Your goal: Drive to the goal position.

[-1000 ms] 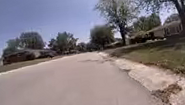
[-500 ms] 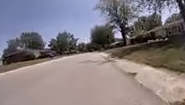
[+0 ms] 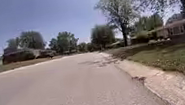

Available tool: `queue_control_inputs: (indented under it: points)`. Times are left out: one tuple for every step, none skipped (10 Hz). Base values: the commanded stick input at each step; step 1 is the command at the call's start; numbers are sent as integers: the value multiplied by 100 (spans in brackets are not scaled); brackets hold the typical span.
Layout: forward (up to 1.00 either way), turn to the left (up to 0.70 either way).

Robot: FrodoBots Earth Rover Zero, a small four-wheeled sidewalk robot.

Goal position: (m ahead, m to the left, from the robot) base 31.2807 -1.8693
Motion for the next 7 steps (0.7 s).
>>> queue_control_inputs:
  points:
    - [70, 0]
    - [70, 0]
    - [70, 0]
    - [70, 0]
    - [70, 0]
    - [70, 0]
    - [70, 0]
